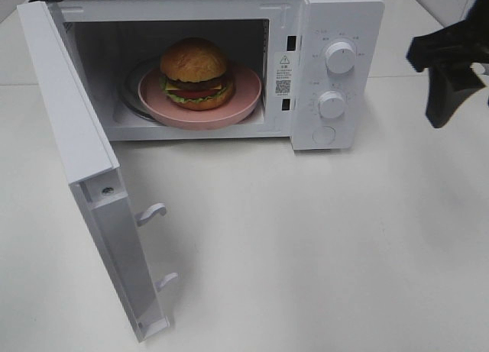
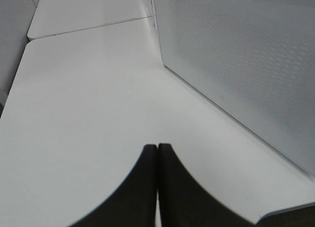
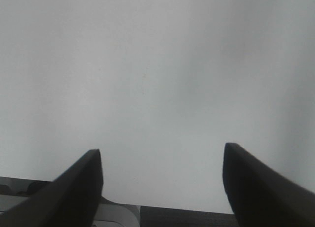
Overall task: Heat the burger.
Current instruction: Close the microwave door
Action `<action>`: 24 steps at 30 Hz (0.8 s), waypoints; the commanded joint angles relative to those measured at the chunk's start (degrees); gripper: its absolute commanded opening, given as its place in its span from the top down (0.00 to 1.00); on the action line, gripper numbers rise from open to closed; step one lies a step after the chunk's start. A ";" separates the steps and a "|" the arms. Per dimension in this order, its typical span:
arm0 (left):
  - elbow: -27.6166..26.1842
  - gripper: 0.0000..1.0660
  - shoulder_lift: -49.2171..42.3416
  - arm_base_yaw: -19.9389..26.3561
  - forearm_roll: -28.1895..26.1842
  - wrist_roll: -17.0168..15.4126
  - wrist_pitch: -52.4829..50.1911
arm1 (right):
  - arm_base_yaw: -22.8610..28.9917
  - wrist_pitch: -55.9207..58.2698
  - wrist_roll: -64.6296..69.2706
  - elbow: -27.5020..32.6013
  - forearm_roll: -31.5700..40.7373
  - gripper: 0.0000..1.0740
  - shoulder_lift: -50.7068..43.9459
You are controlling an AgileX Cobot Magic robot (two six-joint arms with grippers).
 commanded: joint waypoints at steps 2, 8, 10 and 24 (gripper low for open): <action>0.17 1.00 -1.26 0.29 0.00 -0.17 -0.29 | -0.92 0.46 0.34 6.02 -0.80 0.39 -9.11; 0.17 1.00 -1.26 0.29 0.00 -0.17 -0.29 | -0.86 -0.34 0.69 15.47 -0.17 0.39 -21.26; 0.17 1.00 -1.26 0.29 0.00 -0.17 -0.29 | -0.86 -0.63 0.80 17.25 -0.17 0.39 -23.20; 0.17 1.00 -1.26 0.29 0.00 -0.17 -0.29 | -0.86 -2.12 2.01 37.76 -0.11 0.40 -48.41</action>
